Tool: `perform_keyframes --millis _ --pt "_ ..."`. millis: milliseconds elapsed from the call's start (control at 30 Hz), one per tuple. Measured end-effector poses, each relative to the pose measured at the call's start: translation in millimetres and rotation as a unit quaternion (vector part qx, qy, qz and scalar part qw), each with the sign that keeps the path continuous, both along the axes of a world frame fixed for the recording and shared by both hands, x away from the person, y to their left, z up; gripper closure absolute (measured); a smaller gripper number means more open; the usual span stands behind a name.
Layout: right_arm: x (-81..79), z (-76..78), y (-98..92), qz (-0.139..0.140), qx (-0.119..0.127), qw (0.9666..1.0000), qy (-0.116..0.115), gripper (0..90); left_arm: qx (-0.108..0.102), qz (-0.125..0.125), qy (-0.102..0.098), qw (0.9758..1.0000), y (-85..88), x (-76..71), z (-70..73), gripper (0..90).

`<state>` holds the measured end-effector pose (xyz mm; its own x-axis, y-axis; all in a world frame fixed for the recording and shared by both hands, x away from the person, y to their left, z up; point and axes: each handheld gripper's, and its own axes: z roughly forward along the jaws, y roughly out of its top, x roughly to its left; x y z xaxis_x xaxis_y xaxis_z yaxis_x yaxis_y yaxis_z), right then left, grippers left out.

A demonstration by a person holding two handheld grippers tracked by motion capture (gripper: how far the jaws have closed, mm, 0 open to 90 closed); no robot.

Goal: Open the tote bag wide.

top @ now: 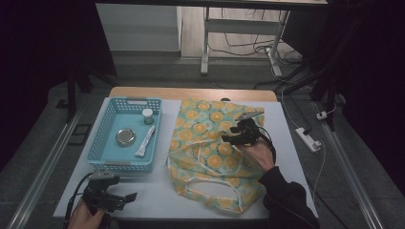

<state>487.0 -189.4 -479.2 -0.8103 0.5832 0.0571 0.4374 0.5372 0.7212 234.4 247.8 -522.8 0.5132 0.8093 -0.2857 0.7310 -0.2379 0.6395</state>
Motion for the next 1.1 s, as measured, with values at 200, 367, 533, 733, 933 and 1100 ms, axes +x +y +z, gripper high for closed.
perform_keyframes --millis 200,367,533,733,933,1100 --pt "-13.8 4.6 6.0 0.01 0.004 0.9999 -0.002 25.8 0.0 -0.001 -0.001 1.0 -0.2 -0.2 0.0 1.3" --pt "-24.0 6.0 10.9 0.016 -0.005 0.9998 -0.007 15.9 0.0 -0.002 -0.001 1.0 -0.4 -0.2 0.0 1.4" --pt "-34.4 5.6 13.0 0.025 -0.002 0.9997 -0.004 11.8 -0.001 -0.002 -0.001 1.0 -0.3 -0.3 0.0 1.5" --pt "-46.0 4.1 11.7 0.022 0.008 0.9997 0.0 1.6 0.0 -0.002 -0.001 1.0 -0.4 -0.2 -0.1 1.4" --pt "-61.4 0.9 10.7 0.017 -0.004 0.9998 -0.009 0.0 0.0 -0.002 -0.001 1.0 -0.4 -0.2 -0.1 1.5" --pt "-72.3 -6.4 14.0 0.032 -0.022 0.9993 -0.002 0.0 0.0 -0.002 -0.001 1.0 -0.4 -0.1 -0.1 1.5"
